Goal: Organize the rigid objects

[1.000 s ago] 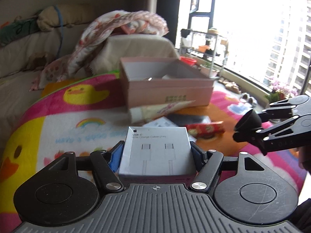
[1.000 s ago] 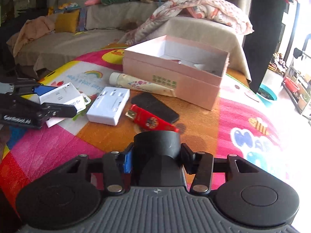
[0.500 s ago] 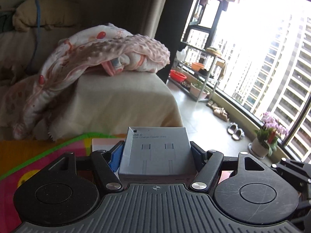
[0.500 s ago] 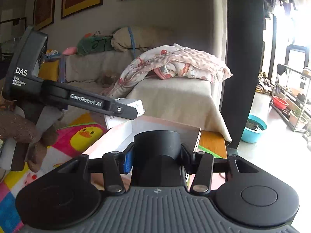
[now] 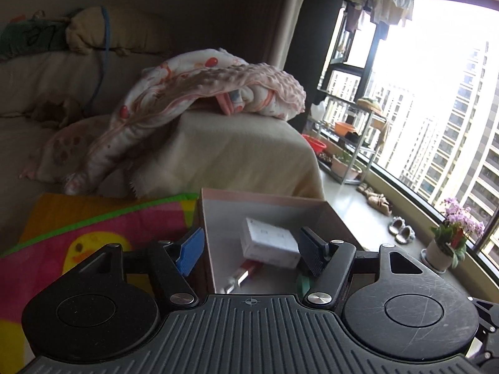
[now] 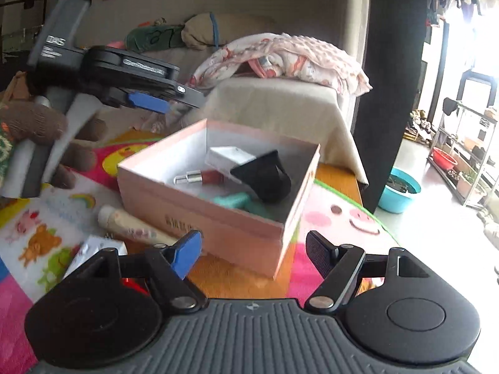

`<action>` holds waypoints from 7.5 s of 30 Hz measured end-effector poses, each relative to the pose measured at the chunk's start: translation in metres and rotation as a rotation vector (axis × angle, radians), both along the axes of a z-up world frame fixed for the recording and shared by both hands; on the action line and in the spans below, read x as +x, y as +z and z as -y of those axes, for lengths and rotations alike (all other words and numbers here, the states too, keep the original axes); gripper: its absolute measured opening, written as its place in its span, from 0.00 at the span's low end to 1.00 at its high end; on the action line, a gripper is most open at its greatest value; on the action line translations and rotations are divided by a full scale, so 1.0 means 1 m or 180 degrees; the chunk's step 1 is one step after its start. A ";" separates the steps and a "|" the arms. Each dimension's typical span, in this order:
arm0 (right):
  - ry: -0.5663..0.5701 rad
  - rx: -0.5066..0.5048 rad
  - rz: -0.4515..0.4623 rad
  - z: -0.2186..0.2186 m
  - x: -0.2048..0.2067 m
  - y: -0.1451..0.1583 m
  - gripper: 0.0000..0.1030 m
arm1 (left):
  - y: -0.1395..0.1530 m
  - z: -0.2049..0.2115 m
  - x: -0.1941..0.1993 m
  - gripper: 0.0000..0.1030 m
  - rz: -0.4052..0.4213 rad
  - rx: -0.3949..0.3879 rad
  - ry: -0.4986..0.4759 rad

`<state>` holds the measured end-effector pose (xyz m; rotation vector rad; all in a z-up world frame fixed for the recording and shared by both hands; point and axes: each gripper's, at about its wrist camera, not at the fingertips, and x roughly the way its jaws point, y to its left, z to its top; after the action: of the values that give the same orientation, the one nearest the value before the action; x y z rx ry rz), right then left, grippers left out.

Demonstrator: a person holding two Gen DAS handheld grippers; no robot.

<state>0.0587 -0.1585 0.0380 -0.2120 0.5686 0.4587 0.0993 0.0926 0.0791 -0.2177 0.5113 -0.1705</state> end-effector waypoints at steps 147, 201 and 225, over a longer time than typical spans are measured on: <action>0.0384 0.0168 -0.0627 -0.068 -0.038 -0.016 0.54 | -0.083 -0.009 -0.164 0.53 -0.0375 -0.0268 0.0122; 0.0726 -0.0198 -0.0678 -0.038 -0.025 -0.013 0.36 | -0.075 0.043 -0.149 0.51 -0.0494 0.0791 -0.0421; 0.0326 0.0063 -0.0613 0.018 -0.030 -0.011 0.38 | -0.067 0.032 -0.127 0.51 -0.0675 0.0541 -0.0235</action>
<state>0.0287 -0.1763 0.0269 -0.1795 0.7436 0.5878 -0.0273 0.0602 0.0121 -0.0507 0.7416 -0.1760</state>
